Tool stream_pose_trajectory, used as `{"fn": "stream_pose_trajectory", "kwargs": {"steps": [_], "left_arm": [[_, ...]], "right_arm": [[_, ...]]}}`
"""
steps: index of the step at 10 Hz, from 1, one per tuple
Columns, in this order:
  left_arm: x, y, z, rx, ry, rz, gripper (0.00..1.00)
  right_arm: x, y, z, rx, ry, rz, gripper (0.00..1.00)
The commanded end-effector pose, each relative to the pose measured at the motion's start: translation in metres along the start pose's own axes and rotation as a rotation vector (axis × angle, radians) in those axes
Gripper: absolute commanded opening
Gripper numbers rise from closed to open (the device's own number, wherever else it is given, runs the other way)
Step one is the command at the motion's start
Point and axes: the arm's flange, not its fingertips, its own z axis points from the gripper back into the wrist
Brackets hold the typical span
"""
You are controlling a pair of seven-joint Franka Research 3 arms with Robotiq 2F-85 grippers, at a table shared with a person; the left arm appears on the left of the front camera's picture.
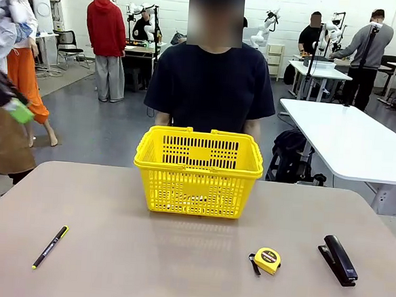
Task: Place the items the person wants into the basket.
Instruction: Pick up the item the person points to and place it in the Market Basket.
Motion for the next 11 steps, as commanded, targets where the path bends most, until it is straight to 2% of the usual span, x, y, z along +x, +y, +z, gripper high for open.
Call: {"fn": "stream_pose_trajectory", "kwargs": {"steps": [1,3,5,7,10,11], "left_arm": [[-0.037,0.017,0.016,-0.009,-0.110,-0.025,1.00],[-0.084,0.018,0.029,0.068,-0.240,-0.013,1.00],[-0.112,0.031,0.053,0.082,-0.280,0.035,1.00],[-0.135,0.021,0.057,0.092,-0.301,0.047,1.00],[-0.135,0.024,0.059,-0.014,-0.273,0.059,1.00],[-0.134,0.027,0.066,0.076,-0.274,0.075,1.00]], "right_arm": [[0.001,0.001,-0.002,0.025,-0.016,0.011,1.00],[0.001,0.001,-0.002,0.025,-0.016,0.011,1.00],[0.001,0.001,-0.002,0.025,-0.016,0.011,1.00],[0.001,0.001,-0.002,0.025,-0.016,0.011,1.00],[0.001,0.001,-0.002,0.025,-0.016,0.011,1.00],[0.001,0.001,-0.002,0.025,-0.016,0.011,1.00]]}}
